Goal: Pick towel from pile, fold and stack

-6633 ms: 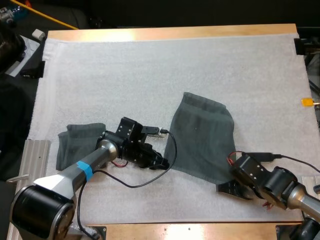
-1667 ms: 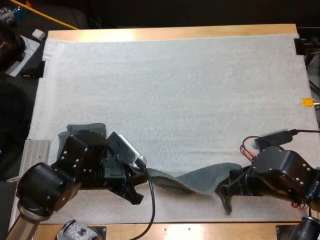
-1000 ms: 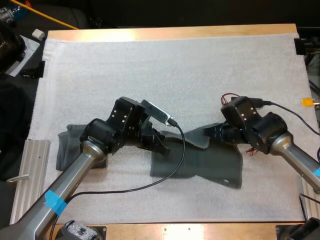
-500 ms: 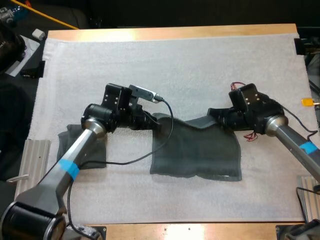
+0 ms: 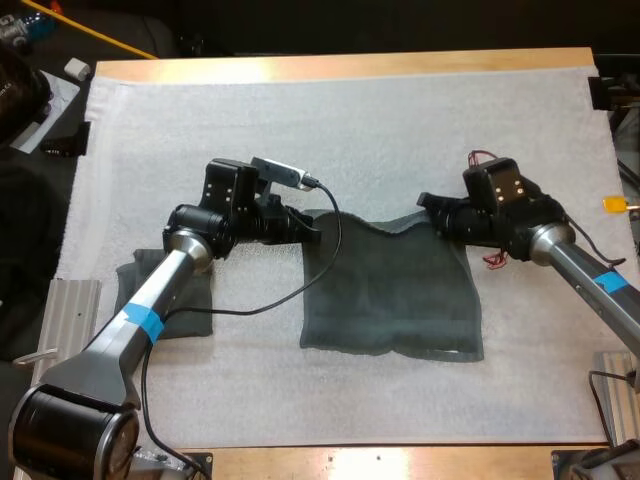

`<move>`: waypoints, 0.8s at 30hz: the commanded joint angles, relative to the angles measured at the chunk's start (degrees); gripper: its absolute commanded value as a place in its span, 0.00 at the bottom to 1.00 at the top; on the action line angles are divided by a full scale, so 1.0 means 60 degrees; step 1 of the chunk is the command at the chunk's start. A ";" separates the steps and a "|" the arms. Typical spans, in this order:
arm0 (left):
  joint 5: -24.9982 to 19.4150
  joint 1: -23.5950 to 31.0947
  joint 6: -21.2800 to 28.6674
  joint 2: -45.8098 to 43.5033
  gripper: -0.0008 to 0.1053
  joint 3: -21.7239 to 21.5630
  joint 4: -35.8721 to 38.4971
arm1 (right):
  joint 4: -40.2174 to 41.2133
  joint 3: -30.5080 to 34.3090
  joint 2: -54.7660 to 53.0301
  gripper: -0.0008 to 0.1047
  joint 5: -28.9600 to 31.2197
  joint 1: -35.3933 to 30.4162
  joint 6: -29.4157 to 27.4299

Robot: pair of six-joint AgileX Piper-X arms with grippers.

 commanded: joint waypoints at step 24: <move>0.0847 0.0072 -0.0489 -0.1274 0.55 -0.0727 0.0200 | -0.1486 -0.0042 -0.1556 0.53 -0.1157 -0.0653 -0.1752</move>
